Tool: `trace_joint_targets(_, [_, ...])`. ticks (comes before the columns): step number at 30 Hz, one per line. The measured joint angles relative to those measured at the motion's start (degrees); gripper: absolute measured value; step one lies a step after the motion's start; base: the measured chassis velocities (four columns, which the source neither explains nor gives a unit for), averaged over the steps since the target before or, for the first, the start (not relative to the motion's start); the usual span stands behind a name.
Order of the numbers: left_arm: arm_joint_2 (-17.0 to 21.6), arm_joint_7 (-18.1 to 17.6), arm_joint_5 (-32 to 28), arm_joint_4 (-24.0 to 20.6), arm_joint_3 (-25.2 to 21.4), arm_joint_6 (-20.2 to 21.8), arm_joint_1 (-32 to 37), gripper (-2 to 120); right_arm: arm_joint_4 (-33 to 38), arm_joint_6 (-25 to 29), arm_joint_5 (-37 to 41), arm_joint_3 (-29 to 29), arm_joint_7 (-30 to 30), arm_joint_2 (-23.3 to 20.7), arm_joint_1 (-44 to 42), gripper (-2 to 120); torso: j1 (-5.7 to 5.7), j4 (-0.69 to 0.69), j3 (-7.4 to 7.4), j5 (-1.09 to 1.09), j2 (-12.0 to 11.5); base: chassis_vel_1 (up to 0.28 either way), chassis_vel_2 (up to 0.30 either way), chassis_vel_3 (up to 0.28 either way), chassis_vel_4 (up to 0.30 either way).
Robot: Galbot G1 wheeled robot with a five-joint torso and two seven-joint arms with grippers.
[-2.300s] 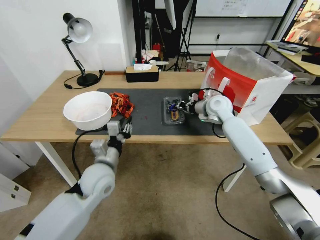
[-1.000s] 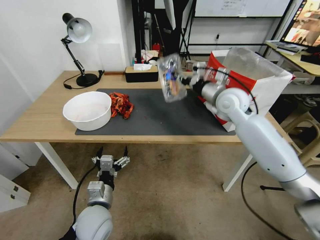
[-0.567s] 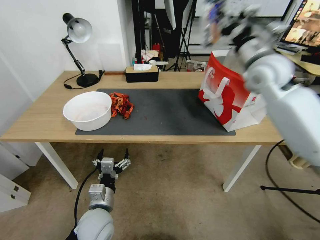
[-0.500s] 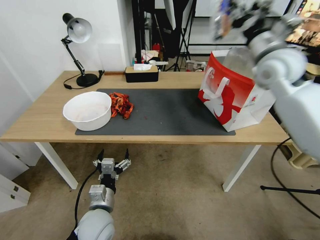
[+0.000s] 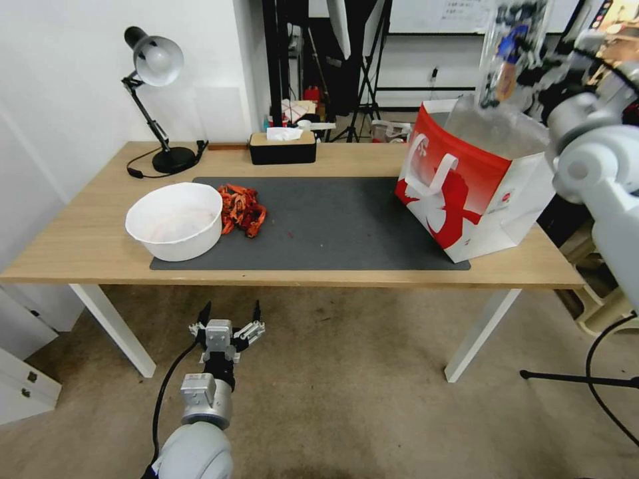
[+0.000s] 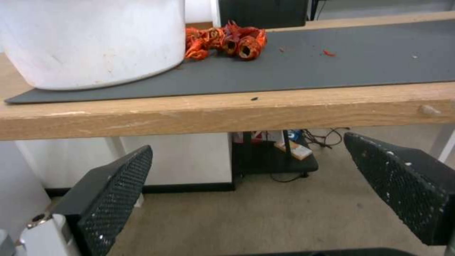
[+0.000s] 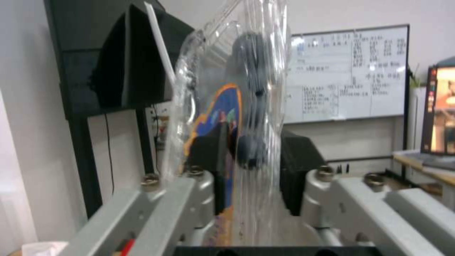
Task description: Close the takeout container lid, then place the container into the takeout bag.
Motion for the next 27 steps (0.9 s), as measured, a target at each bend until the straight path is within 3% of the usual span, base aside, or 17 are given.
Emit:
trace_joint_targets(21, [-0.05,-0.17,-0.02,-0.37,-0.17,-0.1,-0.74,100,0.72,0.44,0.98,-0.25,0.01,2.72,-6.21,100,0.0,0.0,0.0,0.0,0.0,0.0,0.0,0.0,0.0])
trace_joint_targets(27, [-0.23,0.57,-0.35,-0.66,-0.51,-0.12,-1.19,100,3.05,2.5,3.29,-0.68,-1.73,2.57,-5.44,111,0.0,0.01,0.0,0.0,0.0,0.0,0.0,0.0,0.0])
